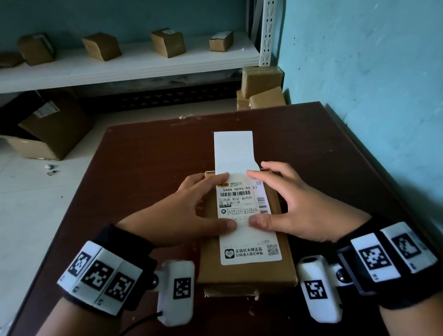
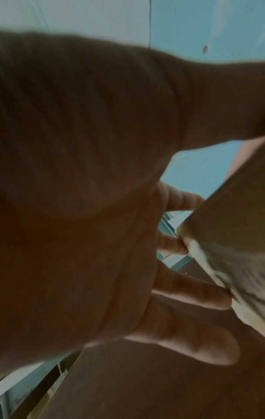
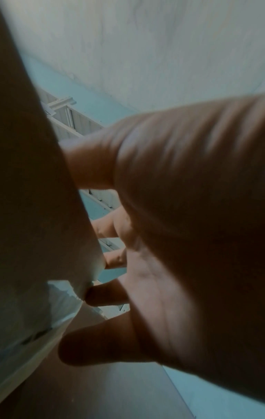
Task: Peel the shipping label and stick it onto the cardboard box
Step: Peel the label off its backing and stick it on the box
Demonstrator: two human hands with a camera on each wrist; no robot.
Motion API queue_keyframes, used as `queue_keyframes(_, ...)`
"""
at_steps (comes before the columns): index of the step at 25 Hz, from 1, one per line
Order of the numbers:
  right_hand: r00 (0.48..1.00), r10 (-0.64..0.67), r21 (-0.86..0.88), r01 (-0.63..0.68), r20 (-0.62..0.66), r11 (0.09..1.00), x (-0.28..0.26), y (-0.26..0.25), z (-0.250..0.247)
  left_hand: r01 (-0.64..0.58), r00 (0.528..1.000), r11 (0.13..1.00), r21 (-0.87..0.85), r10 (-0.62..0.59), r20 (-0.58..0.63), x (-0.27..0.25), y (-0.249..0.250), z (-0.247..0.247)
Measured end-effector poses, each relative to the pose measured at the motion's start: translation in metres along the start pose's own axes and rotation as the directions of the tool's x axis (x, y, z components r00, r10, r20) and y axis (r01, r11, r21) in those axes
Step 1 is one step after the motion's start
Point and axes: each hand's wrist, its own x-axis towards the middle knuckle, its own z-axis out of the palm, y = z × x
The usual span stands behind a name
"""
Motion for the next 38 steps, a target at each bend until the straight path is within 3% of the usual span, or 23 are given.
queue_keyframes(7, 1.0, 0.003, 0.048, -0.003, 0.0, 0.999, 0.0, 0.0, -0.002, -0.008, 0.995, 0.999, -0.032, 0.011, 0.102, -0.008, -0.007, -0.011)
queue_keyframes(13, 0.999, 0.004, 0.008, -0.004, 0.034, 1.0, 0.0, -0.002, -0.002, 0.033, 0.999, 0.998, 0.062, -0.035, 0.034, -0.004, 0.009, 0.005)
queue_keyframes(21, 0.996, 0.069, -0.033, -0.067, 0.058, 0.997, -0.009, -0.009, -0.006, 0.033, 0.999, 0.999, 0.035, -0.033, -0.01, -0.015, -0.008, -0.017)
queue_keyframes(25, 0.997, 0.036, -0.102, -0.029, 0.066, 0.994, -0.014, -0.015, -0.008, 0.008, 1.0, 0.997, -0.072, -0.01, -0.023, -0.014, -0.013, -0.019)
queue_keyframes(27, 0.997, 0.027, -0.1, -0.02, 0.07, 0.995, -0.014, -0.015, -0.007, 0.028, 0.999, 1.0, -0.012, -0.029, -0.023, -0.011, -0.016, -0.016)
queue_keyframes(31, 0.998, 0.013, -0.061, -0.01, 0.059, 0.998, -0.013, -0.013, -0.005, 0.067, 0.986, 0.985, 0.161, -0.041, -0.159, -0.006, -0.014, -0.014)
queue_keyframes(34, 0.998, 0.003, -0.054, 0.001, 0.065, 0.999, -0.013, -0.013, -0.004, 0.016, 0.964, 0.975, 0.221, 0.043, -0.262, -0.003, -0.007, -0.013)
queue_keyframes(38, 0.998, -0.007, -0.061, 0.011, 0.066, 0.998, -0.011, -0.016, -0.001, -0.062, 0.938, 0.952, 0.3, 0.158, -0.308, -0.002, -0.002, -0.008)
